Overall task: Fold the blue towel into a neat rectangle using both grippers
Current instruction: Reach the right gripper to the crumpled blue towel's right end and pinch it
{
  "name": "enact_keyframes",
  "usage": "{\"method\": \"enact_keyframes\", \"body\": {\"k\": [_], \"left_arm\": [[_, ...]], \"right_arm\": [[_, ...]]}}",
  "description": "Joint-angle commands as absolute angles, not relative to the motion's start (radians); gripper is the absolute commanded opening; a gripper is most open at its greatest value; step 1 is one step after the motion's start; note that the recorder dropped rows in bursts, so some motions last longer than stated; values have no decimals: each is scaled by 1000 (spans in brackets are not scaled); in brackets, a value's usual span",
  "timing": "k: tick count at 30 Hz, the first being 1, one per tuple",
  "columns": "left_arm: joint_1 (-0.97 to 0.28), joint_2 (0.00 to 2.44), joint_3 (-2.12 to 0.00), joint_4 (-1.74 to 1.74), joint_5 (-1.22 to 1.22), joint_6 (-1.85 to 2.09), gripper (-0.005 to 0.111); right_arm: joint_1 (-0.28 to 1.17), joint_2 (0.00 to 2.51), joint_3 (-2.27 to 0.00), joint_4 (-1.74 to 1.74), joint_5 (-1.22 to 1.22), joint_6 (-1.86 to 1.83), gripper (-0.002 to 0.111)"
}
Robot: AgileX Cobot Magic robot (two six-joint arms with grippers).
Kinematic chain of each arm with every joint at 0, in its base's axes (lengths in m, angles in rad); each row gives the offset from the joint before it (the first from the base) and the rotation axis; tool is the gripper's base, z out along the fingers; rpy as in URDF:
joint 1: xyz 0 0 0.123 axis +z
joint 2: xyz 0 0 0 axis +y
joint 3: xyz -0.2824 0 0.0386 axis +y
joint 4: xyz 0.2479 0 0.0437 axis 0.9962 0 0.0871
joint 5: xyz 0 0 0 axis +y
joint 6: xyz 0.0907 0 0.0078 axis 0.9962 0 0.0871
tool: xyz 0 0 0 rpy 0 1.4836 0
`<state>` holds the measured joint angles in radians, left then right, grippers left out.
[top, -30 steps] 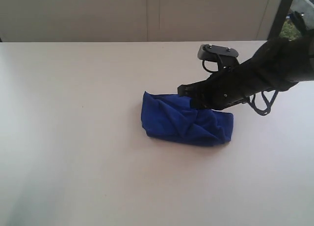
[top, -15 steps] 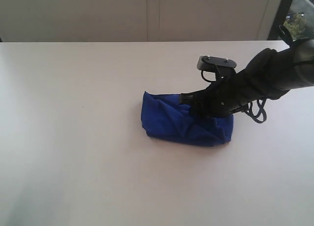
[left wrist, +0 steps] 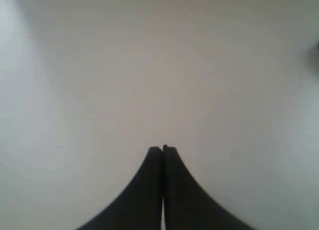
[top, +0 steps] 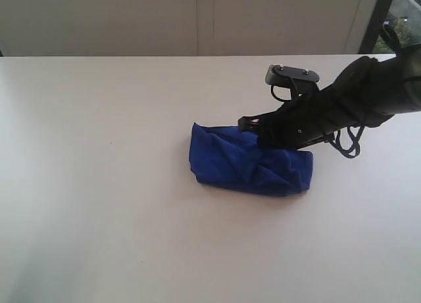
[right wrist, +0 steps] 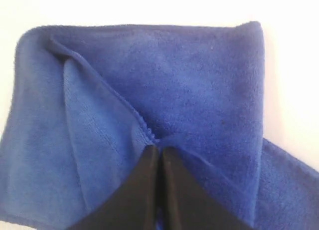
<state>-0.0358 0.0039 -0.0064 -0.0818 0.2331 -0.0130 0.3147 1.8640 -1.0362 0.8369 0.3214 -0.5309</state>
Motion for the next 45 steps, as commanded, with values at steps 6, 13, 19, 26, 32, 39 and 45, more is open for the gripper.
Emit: {"method": "enact_keyframes", "body": {"k": [6,13,19,26,32,39,45], "left_arm": [[-34,0,0,-81,233,-19,0],[-34,0,0,-81,233,-19,0],[-34,0,0,-81,233,-19,0],[-34,0,0,-81,233,-19,0],[-34,0,0,-81,199,-19,0],[-34,0,0,-84,-59,-28,0],[-34,0,0,-84,-174,-26,0]], "right_arm": [[318,1805,-1039,837,329,-581,0],[318,1805,-1039,837,364,-608,0],[318,1805,-1039,833,362,-626,0],[318,1805,-1039,833,360,-628,0],[318,1805,-1039,833,360,-628,0],[318,1805,-1039,853,348,-625,0],[318,1805,-1039,853,335,-625,0]]}}
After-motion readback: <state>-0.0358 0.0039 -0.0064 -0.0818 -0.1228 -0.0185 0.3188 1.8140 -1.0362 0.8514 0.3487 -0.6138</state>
